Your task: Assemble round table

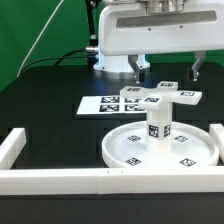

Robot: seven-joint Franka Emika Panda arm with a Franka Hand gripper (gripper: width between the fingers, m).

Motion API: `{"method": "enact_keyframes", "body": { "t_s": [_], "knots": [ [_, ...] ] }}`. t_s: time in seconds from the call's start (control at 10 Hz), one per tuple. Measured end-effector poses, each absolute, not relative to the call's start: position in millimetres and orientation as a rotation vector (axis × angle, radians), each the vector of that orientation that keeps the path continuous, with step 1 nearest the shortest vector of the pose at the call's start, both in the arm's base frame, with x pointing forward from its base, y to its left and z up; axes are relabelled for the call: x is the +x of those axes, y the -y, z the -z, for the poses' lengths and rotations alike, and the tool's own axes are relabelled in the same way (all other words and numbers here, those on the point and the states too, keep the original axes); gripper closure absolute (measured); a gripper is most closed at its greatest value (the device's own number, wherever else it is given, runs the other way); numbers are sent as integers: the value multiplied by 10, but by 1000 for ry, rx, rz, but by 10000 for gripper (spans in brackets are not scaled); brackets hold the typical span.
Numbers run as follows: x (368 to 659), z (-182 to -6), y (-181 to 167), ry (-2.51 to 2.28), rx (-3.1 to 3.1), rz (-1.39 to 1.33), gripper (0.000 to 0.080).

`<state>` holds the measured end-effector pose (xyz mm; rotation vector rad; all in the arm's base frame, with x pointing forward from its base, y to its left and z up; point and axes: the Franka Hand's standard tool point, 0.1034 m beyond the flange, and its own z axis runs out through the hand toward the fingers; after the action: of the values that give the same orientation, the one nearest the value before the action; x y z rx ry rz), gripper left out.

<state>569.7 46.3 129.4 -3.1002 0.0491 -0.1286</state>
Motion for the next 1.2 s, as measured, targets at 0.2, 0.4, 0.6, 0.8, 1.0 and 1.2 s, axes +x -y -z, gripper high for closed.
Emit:
{"method": "enact_keyframes", "body": {
  "t_s": [0.2,0.4,0.6,0.8,1.0,1.2],
  "knots": [
    [5679,-1259,-409,471,-3089,43,151],
    [5714,-1212,-429,739,-3049,10,151],
    [5715,-1212,-418,725,-3053,9,151],
    [5704,-1155,-415,564,-3087,-8,151],
    [5683,-1132,-402,462,-3098,-9,151],
    [5654,-1108,-404,465,-3099,-18,151]
  ]
}}
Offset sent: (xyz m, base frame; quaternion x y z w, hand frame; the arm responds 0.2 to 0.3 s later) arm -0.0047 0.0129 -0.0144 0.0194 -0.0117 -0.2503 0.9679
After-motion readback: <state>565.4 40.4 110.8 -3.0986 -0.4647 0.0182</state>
